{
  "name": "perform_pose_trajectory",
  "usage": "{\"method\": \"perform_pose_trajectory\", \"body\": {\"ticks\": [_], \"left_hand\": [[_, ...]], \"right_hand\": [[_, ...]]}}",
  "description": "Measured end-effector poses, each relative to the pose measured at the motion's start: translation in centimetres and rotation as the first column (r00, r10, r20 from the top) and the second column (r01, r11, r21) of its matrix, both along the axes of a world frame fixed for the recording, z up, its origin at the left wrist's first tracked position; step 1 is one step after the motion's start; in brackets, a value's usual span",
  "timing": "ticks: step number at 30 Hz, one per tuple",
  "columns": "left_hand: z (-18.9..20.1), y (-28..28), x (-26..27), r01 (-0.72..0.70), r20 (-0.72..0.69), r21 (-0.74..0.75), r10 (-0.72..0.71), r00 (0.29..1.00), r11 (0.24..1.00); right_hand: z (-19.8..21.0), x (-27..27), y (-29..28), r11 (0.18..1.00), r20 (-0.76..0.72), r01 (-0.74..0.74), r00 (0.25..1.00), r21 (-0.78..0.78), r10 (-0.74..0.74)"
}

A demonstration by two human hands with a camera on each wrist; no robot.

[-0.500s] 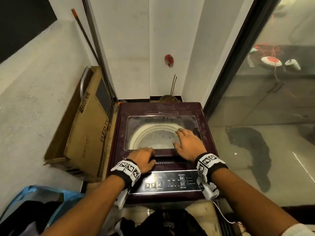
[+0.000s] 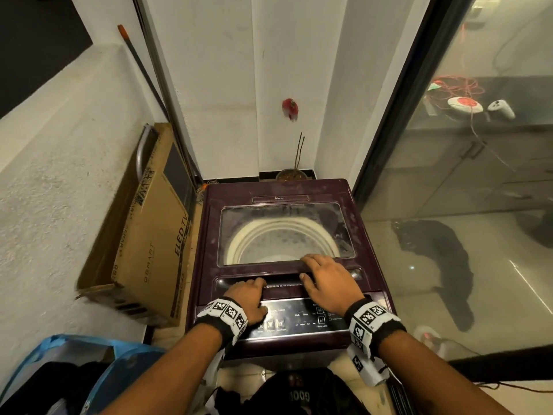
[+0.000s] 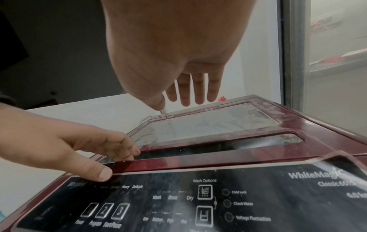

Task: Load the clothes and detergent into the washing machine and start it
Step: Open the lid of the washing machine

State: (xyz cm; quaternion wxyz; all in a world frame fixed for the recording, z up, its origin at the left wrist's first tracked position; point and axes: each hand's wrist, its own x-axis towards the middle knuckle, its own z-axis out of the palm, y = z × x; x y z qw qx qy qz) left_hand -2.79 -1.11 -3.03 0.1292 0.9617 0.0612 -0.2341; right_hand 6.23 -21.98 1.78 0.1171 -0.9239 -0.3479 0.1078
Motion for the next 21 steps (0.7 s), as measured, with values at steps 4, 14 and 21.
{"method": "perform_pose_trajectory", "body": {"ticks": [4, 14, 21], "left_hand": [[1.6, -0.5, 0.4, 0.054, 0.035, 0.024, -0.055, 0.998, 0.998], [13.6, 4.3, 5.9, 0.001, 0.572, -0.005, 0.002, 0.82, 1.0], [16.7, 5.7, 8.9, -0.085, 0.736, 0.067, 0.008, 0.677, 0.994]], "right_hand": [[0.3, -1.1, -0.7, 1.0, 0.041, -0.019, 0.999, 0.02, 0.019], [5.6, -2.1, 0.7, 0.984, 0.402, -0.068, 0.916, 0.165, -0.004], [8.1, 5.2, 4.7, 1.0, 0.441, 0.006, 0.898, 0.003, -0.007]]}}
